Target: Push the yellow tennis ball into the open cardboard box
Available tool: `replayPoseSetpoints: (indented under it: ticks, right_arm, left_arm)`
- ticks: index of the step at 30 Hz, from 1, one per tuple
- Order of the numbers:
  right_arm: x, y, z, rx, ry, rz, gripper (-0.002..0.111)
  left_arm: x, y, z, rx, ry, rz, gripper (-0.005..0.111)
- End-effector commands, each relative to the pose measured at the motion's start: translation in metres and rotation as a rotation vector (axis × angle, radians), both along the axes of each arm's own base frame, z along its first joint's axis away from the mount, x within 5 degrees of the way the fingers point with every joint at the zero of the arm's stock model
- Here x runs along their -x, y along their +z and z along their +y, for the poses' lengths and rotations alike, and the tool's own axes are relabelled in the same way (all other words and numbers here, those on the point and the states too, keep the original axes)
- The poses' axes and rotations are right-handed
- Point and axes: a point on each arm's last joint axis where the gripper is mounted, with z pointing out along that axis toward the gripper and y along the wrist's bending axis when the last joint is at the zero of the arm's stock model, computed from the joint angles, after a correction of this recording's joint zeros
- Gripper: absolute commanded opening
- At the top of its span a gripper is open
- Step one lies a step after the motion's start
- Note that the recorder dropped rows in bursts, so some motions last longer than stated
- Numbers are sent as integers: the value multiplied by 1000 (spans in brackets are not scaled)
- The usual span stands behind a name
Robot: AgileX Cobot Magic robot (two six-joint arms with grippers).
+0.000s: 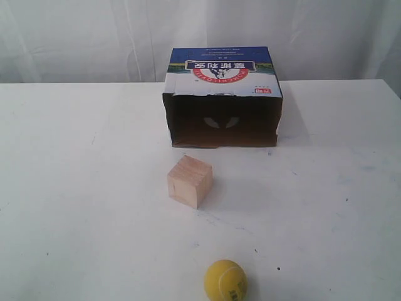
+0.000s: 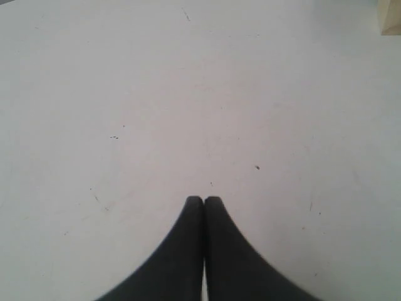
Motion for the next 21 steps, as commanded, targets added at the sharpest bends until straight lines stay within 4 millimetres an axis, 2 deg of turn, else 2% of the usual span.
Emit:
replayPoseSetpoints:
  ticks: [1, 5, 9, 15, 21]
  right_arm:
    - [0, 6, 0, -5, -5, -40, 0]
    - [6, 46, -1, -36, -7, -160, 0]
    - [20, 80, -4, -86, -23, -162, 0]
    - [47, 113, -9, -77, -50, -41, 0]
    - [58, 125, -11, -69, -50, -41, 0]
  left_arm:
    - [1, -2, 0, -8, -5, 8, 0]
    - [1, -2, 0, -8, -5, 8, 0]
    - [1, -2, 0, -8, -5, 8, 0]
    - [1, -2, 0, -8, -5, 8, 0]
    - [1, -2, 0, -8, -5, 8, 0]
